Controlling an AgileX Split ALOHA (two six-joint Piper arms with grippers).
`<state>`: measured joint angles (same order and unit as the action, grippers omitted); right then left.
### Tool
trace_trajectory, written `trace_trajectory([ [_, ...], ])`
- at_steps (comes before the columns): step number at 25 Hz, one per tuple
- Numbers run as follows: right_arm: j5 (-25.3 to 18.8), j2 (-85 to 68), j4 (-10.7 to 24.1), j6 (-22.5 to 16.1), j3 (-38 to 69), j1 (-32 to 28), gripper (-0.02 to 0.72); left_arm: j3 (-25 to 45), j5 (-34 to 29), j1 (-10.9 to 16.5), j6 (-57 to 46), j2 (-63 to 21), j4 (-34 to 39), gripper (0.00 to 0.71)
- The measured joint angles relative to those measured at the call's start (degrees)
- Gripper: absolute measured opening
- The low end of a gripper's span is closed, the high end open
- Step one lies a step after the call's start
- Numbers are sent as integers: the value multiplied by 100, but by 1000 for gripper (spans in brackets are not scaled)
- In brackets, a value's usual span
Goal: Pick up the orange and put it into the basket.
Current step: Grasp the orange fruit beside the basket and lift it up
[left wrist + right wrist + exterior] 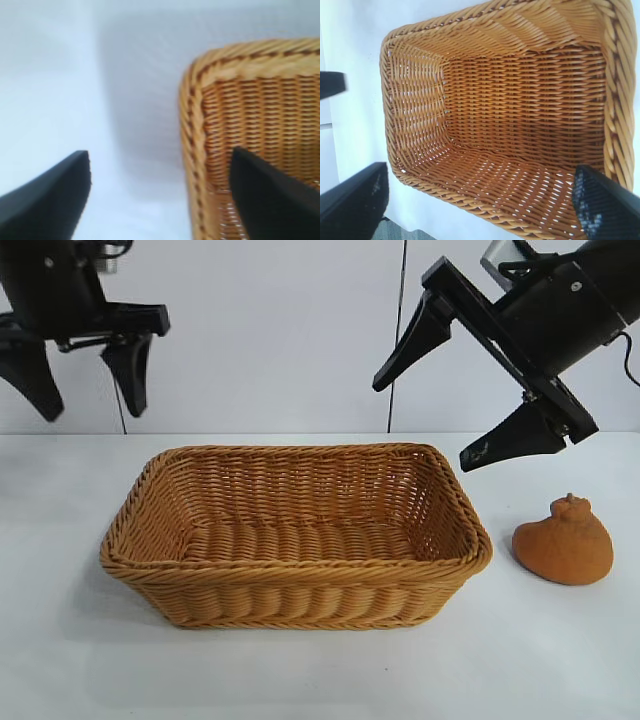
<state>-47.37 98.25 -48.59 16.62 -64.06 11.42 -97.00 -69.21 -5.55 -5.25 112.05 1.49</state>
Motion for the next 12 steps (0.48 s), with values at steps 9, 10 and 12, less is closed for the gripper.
trace_trajectory([
  [9,0,0,0,0,0,0,684,335,-25,183,162,-399,-196,549],
  [10,0,0,0,0,0,0,684,455,-20,183,192,-553,-235,549],
  [12,0,0,0,0,0,0,684,839,-20,183,214,-900,-256,549],
])
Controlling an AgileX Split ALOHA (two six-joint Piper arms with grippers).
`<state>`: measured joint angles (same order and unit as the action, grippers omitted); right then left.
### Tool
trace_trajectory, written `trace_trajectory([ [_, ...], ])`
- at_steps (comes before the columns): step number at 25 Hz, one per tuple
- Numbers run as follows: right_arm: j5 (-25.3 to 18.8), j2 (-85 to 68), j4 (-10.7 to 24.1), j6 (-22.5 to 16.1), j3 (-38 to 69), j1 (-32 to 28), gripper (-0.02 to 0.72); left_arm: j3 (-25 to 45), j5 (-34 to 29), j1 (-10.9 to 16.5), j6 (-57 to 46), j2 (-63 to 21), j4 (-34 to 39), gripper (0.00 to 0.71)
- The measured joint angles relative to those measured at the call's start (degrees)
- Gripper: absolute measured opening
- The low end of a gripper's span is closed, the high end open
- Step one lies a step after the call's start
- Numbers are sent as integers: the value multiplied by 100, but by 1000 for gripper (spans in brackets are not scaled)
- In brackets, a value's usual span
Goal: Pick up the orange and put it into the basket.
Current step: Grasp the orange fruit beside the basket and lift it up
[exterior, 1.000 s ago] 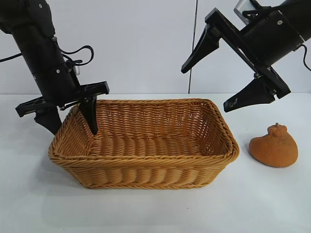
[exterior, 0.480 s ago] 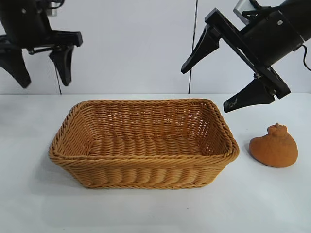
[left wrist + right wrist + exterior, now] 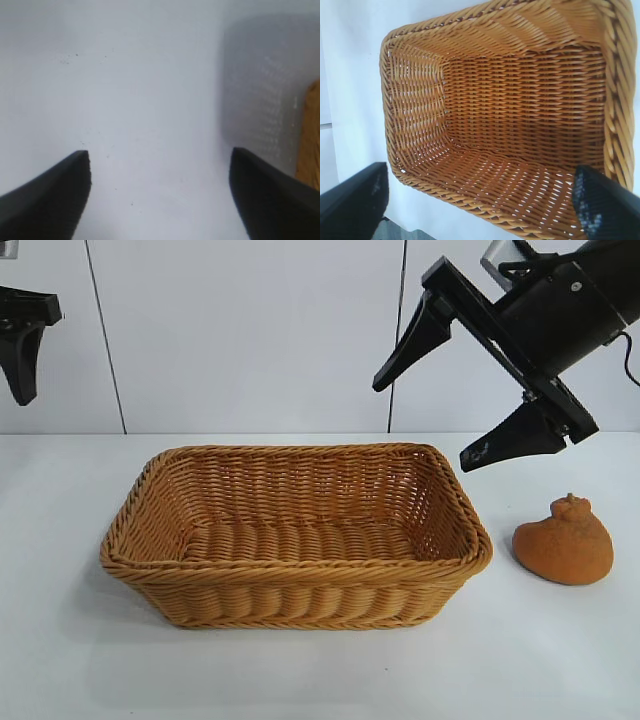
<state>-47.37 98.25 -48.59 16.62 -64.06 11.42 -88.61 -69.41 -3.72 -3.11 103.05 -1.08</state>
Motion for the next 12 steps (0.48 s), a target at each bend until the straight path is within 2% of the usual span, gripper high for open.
trace_trajectory([
  [4,0,0,2,0,0,0,684,986,-5,0,19,-947,-1,549],
  [12,-59,0,2,0,0,0,684,3272,106,0,41,-3398,4,549],
])
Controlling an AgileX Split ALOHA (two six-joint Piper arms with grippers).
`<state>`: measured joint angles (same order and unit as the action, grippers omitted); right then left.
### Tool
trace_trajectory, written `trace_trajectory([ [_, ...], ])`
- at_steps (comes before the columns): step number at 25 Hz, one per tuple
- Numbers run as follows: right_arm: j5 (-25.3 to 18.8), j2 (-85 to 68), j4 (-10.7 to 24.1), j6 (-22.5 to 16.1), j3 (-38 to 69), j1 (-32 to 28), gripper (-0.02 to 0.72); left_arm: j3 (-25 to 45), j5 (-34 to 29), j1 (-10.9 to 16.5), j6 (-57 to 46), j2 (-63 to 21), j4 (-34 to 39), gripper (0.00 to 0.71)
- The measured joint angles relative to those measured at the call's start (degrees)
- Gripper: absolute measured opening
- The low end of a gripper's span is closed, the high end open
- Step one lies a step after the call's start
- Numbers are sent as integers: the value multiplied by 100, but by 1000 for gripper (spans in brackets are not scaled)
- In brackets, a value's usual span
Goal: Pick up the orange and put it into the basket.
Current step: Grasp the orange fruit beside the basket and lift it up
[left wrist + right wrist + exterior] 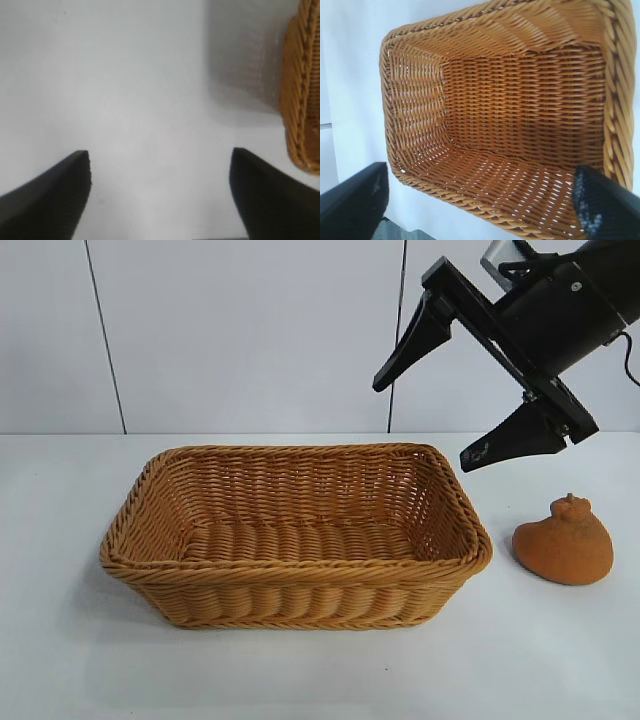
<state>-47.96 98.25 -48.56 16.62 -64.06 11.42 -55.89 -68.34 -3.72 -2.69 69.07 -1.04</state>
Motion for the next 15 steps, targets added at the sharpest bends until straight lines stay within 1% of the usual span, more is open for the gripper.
trace_trajectory([
  [3,-33,0,0,0,0,0,684,903,233,0,0,-910,0,549],
  [7,-114,0,5,0,-5,0,684,1842,617,0,0,-2182,5,549],
  [9,-160,0,82,0,-96,0,684,2247,790,0,0,-2785,5,549],
  [12,-297,0,322,-14,-399,0,684,2599,790,0,0,-3692,17,549],
  [14,-397,0,644,-146,-714,0,684,2670,756,0,0,-4179,36,549],
  [15,-436,0,876,-271,-876,0,684,2675,756,0,0,-4427,42,549],
])
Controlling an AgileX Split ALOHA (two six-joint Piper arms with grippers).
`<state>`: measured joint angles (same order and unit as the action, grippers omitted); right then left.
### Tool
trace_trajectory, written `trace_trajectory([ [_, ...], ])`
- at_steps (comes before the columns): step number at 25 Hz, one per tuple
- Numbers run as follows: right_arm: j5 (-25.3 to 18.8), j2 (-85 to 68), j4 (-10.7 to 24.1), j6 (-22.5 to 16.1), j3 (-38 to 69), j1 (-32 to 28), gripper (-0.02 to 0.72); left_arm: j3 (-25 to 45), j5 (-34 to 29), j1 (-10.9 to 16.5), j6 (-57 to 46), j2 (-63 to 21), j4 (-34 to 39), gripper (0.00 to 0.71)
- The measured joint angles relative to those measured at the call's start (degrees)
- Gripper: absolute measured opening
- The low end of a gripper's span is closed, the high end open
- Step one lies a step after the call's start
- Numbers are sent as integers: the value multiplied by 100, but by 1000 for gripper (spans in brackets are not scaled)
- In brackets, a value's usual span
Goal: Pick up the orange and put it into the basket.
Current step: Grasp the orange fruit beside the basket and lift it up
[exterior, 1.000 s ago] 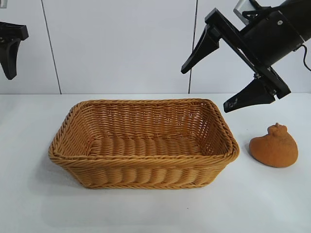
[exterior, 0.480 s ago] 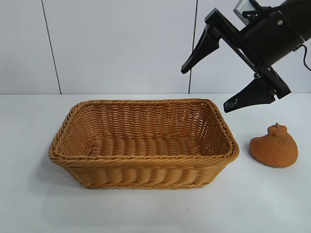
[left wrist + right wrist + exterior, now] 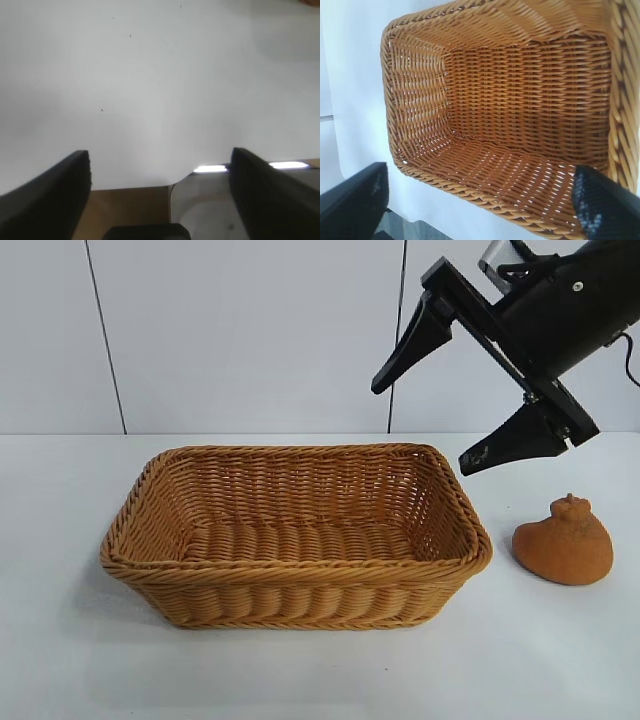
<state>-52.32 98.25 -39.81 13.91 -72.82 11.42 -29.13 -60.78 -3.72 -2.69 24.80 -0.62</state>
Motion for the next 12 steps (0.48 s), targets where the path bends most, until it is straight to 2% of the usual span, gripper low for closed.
trace_trajectory([
  [2,-55,0,543,-302,-295,0,684,13,0,0,0,-409,1,549],
  [7,-333,0,2283,-1283,-715,-70,684,18,-5,0,0,-1295,1,549],
  [9,-370,0,2636,-1465,-748,-232,684,18,-5,0,0,-1589,1,549],
  [12,-486,0,2780,-1546,-760,-566,684,18,-5,0,0,-2045,1,549],
])
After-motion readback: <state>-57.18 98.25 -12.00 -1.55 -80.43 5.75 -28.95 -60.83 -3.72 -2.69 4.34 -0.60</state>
